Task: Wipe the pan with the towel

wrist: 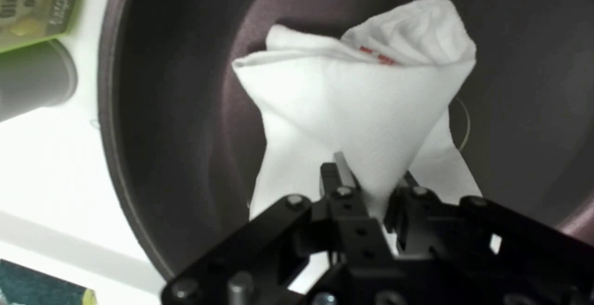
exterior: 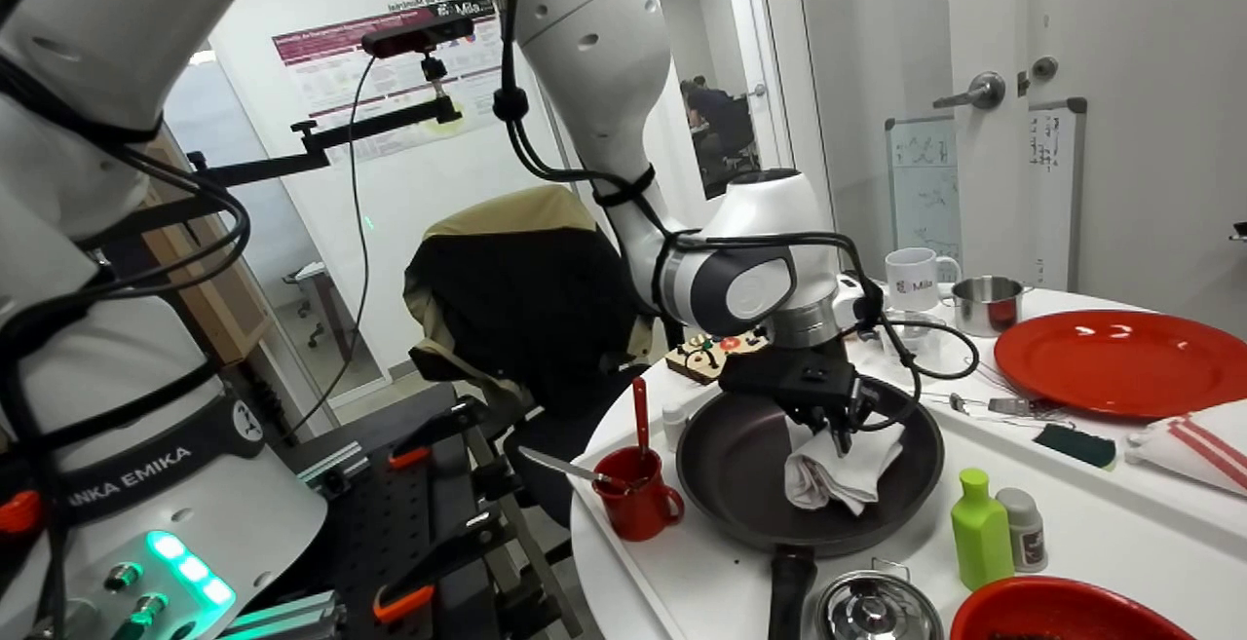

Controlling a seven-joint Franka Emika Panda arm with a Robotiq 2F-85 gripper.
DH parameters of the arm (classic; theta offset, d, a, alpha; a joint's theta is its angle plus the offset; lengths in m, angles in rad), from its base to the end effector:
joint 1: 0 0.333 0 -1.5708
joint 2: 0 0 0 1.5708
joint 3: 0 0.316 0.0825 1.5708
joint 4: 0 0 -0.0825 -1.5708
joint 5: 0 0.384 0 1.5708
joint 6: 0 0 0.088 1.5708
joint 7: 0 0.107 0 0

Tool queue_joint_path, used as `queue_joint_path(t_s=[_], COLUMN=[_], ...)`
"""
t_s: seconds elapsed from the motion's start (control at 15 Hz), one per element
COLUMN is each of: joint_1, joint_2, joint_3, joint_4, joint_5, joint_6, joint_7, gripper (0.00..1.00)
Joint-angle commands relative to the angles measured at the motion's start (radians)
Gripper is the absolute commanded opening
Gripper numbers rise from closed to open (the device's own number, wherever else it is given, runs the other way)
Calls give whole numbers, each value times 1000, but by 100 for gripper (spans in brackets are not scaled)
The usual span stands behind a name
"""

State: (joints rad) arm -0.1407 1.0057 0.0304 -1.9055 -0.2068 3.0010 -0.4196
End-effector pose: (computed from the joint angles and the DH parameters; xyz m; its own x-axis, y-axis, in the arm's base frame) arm 0.5734 -0.0476 -0.0209 0.8754 0.4777 0.0736 0.4746 -0.8784 0.0567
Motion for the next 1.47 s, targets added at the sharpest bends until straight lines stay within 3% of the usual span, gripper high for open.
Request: queue_joint_path(t_s=[0.0, 0.53, 1.4], joint_1=[-27, -52, -237], joint_2=[-52, -138, -88], joint_3=[19, 2, 75], joint_4=[-20, 5, 214], joint_5=[11, 69, 411], joint_6=[28, 21, -184], joint_7=[59, 192, 383], gripper=[4, 4, 4])
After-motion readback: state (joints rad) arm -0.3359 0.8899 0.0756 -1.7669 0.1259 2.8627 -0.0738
